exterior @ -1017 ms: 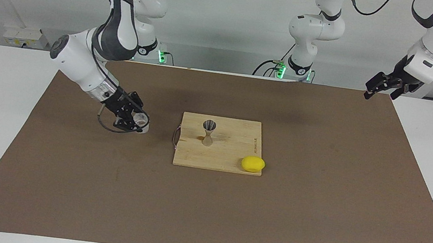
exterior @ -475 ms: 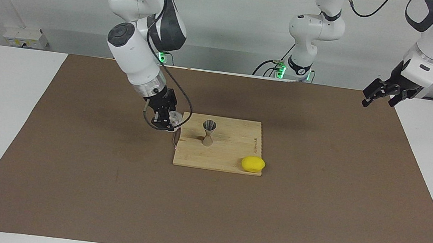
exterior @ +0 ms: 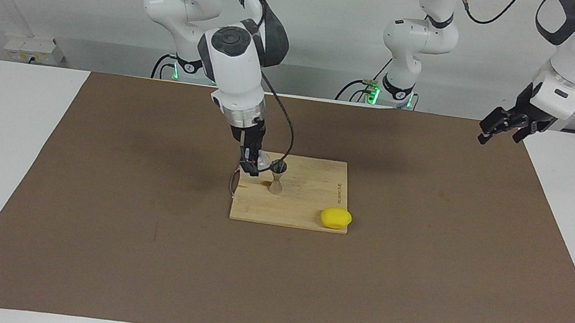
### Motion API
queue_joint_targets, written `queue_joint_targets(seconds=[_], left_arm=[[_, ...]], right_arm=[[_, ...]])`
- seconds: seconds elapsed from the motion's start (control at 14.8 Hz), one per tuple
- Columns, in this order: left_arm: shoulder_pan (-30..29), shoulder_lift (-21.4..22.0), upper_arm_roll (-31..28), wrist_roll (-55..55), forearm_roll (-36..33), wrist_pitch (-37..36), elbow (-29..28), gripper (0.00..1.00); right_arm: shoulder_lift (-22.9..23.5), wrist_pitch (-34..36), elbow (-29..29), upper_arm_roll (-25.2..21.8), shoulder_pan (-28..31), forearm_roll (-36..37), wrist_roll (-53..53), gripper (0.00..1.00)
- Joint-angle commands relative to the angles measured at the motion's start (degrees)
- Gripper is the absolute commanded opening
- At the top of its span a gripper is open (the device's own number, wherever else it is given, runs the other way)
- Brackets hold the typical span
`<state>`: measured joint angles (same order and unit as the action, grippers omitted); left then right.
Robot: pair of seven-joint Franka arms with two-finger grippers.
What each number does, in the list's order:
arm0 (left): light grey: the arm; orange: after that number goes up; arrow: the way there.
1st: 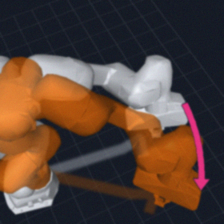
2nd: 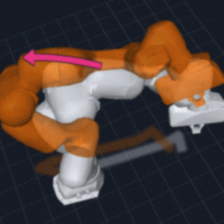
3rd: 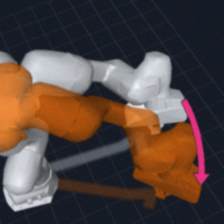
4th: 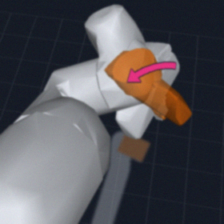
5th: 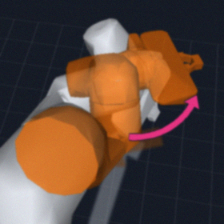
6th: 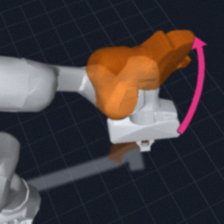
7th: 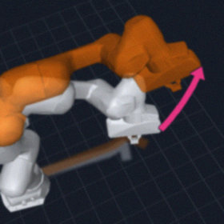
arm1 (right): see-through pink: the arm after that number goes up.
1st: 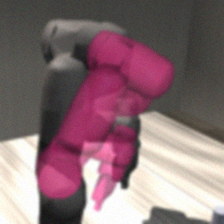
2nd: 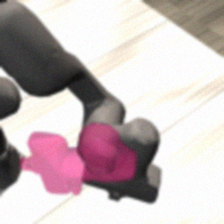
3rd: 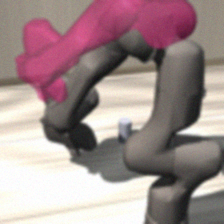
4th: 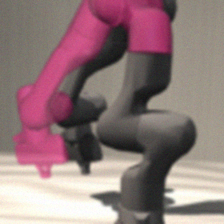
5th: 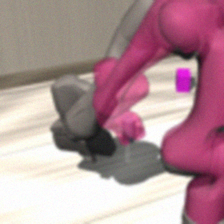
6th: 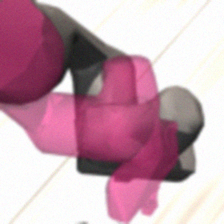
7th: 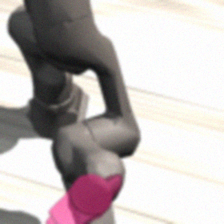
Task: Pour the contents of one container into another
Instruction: 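Lift the glass with the right gripper and carry it over the jigger, then tilt the glass with the right gripper to pour into the jigger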
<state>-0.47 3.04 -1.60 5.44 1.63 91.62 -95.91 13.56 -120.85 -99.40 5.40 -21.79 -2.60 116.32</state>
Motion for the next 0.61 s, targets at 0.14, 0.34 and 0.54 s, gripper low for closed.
queue_joint_targets(seconds=[0.14,0.34,0.54], left_arm=[[0.82,1.00,-0.51,0.89,-1.02,0.22,-0.85,1.00],[0.82,1.00,-0.51,0.98,-1.02,0.22,-0.85,1.00],[0.82,1.00,-0.51,1.07,-1.02,0.22,-0.85,1.00]], right_arm=[[0.94,1.59,0.79,-0.22,-2.55,6.72,1.19,0.00],[0.50,1.59,0.00,-0.22,-2.90,8.83,1.19,0.00],[0.85,2.11,-0.09,-0.04,-4.91,12.60,1.19,0.00]])
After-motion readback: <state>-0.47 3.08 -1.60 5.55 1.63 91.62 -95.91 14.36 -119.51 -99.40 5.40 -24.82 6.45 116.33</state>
